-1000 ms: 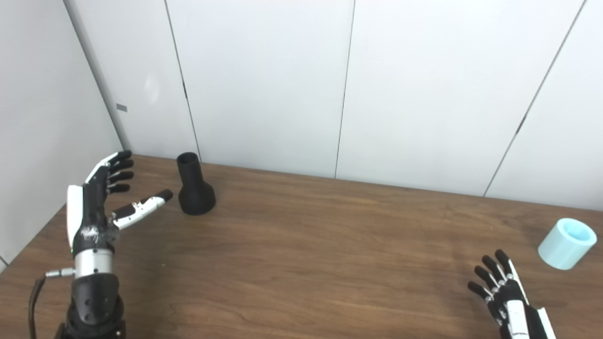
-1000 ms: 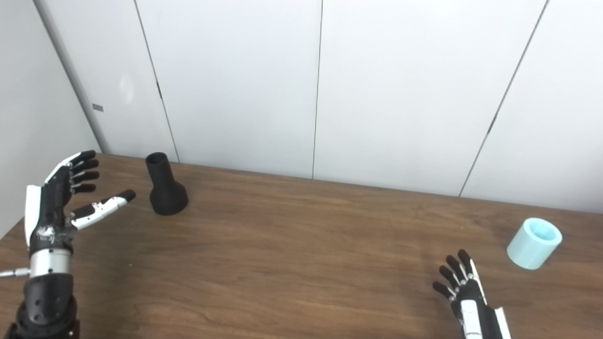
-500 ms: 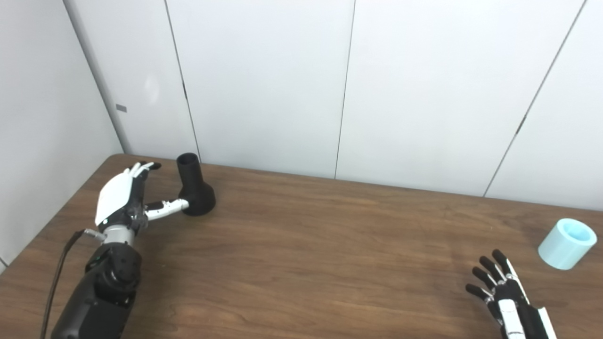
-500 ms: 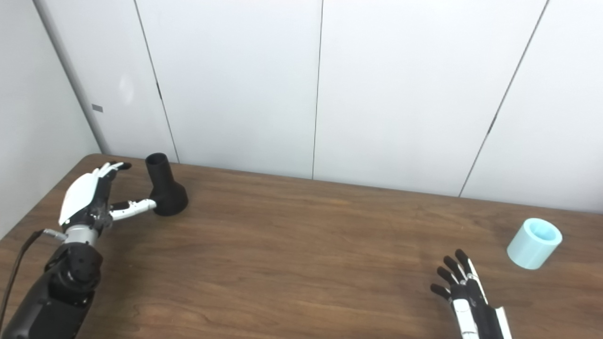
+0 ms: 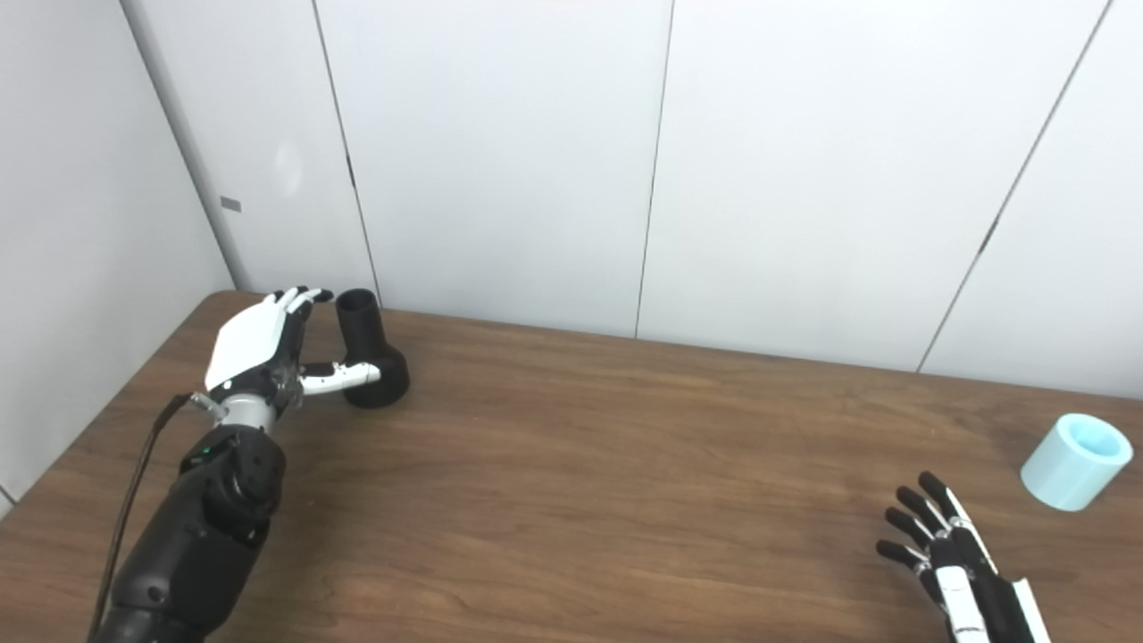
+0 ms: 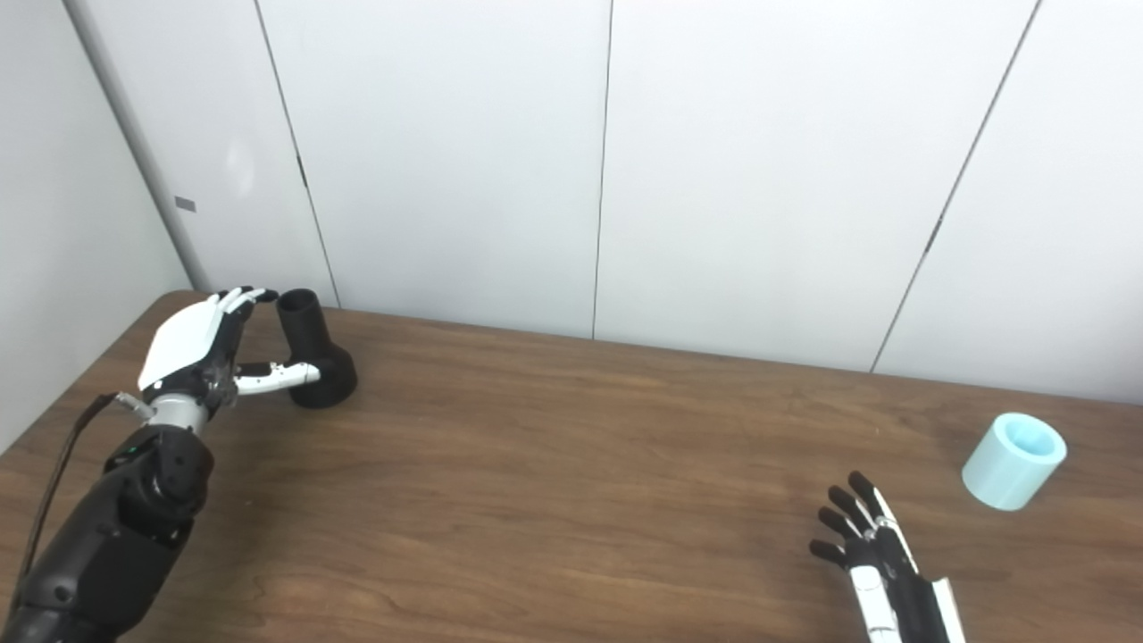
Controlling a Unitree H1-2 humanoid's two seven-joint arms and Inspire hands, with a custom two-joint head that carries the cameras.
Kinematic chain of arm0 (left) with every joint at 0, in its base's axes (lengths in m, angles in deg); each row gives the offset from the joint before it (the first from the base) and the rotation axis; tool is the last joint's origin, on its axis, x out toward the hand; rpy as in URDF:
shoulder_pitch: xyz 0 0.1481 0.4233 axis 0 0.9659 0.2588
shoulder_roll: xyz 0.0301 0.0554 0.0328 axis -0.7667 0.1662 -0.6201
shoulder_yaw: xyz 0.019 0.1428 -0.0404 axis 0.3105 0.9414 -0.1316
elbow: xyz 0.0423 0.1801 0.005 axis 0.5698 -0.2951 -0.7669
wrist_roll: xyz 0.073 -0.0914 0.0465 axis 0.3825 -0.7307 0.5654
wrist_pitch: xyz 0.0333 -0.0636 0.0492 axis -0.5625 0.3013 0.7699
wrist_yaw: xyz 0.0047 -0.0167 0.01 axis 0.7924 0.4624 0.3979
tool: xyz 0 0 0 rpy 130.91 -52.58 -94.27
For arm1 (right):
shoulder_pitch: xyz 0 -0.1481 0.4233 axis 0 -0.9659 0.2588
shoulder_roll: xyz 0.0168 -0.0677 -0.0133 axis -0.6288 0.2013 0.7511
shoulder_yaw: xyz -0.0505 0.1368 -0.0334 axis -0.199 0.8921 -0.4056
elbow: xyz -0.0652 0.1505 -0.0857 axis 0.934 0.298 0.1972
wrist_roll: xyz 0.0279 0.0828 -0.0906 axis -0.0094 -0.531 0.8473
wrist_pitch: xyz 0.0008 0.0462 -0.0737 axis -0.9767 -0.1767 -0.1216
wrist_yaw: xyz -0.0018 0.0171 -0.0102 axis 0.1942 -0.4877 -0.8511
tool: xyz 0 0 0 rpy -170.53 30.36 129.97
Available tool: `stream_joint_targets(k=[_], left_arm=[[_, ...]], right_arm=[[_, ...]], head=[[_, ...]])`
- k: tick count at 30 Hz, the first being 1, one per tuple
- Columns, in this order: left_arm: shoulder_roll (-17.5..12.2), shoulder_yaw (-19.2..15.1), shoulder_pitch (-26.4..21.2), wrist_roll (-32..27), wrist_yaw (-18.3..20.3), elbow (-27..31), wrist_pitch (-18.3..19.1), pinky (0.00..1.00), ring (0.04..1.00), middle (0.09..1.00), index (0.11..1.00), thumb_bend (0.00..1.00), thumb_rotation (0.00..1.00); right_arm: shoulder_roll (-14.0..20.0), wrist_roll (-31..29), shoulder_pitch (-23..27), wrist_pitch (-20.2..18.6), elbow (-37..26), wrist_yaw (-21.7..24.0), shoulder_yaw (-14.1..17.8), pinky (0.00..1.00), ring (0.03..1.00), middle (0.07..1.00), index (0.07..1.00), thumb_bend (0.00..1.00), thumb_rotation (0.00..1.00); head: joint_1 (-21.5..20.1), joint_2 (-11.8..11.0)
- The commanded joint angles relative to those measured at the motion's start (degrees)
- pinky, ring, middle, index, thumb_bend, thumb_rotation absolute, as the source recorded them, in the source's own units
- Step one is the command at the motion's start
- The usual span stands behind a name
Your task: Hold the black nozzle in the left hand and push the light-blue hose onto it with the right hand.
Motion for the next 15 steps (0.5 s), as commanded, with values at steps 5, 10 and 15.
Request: stream_joint_targets(k=[5,10,15], left_arm=[[-1.0,1.1,-4.9,1.1,1.1,0.6,2.2,1.0,1.0,0.963,0.876,1.0,0.58],[-0.9,2.7,-6.5,1.7,2.3,-0.6,4.4,1.0,1.0,0.954,0.876,1.0,0.59],[-1.0,4.9,-8.3,2.7,3.9,-1.7,6.6,1.0,1.0,0.952,0.884,0.99,0.58]], right_arm=[[-0.1,0.3,-2.8,0.9,4.6,-0.1,-0.2,0.72,0.838,0.874,0.912,0.38,0.86],[-0.1,0.2,-2.8,0.7,4.5,0.1,-0.3,0.72,0.841,0.88,0.919,0.4,0.87],[-0.1,-0.1,-2.9,0.3,4.3,0.0,-0.2,0.71,0.836,0.872,0.915,0.4,0.85]], head=[[0.1,0.1],[0.0,0.3],[-0.1,0.5]])
